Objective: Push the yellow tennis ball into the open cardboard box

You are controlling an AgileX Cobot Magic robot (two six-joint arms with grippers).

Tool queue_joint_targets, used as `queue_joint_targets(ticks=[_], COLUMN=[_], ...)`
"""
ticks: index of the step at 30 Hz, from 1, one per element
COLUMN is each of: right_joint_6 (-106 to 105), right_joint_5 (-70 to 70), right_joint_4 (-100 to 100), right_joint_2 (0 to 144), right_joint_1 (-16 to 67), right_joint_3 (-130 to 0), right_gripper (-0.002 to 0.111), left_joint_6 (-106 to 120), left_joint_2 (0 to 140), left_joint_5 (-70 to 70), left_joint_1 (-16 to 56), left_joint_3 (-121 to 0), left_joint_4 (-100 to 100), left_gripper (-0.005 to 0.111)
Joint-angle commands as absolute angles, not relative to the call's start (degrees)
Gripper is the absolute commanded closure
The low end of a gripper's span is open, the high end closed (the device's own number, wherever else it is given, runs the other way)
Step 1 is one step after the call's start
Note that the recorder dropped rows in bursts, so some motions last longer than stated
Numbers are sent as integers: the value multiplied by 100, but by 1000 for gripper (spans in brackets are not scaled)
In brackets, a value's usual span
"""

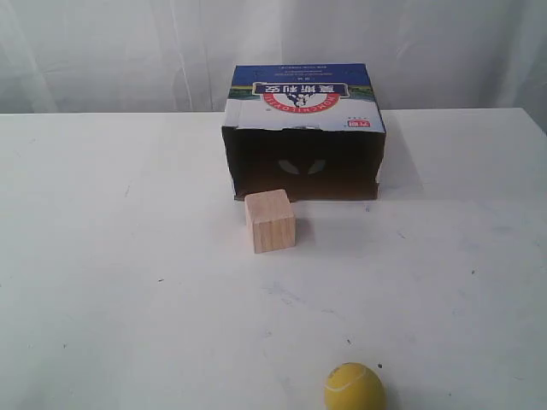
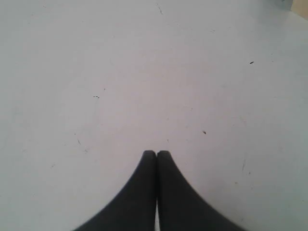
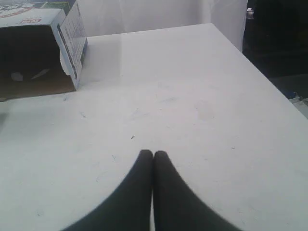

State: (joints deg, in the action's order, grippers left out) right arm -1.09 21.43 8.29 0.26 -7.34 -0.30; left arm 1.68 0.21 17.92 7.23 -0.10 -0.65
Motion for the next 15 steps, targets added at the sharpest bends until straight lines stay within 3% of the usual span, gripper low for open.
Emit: queue_joint_targets(ticks=[1, 8, 15], right_joint_6=[-132, -221, -272], right_joint_5=[2122, 2090, 1968], right_joint_4=[789, 673, -1285], right_joint_2=[0, 0, 0], right_joint_1=[-772, -772, -772], right_joint_3=[0, 0, 0], right_gripper=[108, 108, 108], left_joint_6=[172, 172, 172], left_joint_2=[0, 0, 0], left_joint_5=[1962, 1962, 1962], left_joint_1=[761, 761, 761], left_joint_3=[0, 0, 0], left_joint_4=[-145, -145, -145], left_gripper=[107, 107, 107])
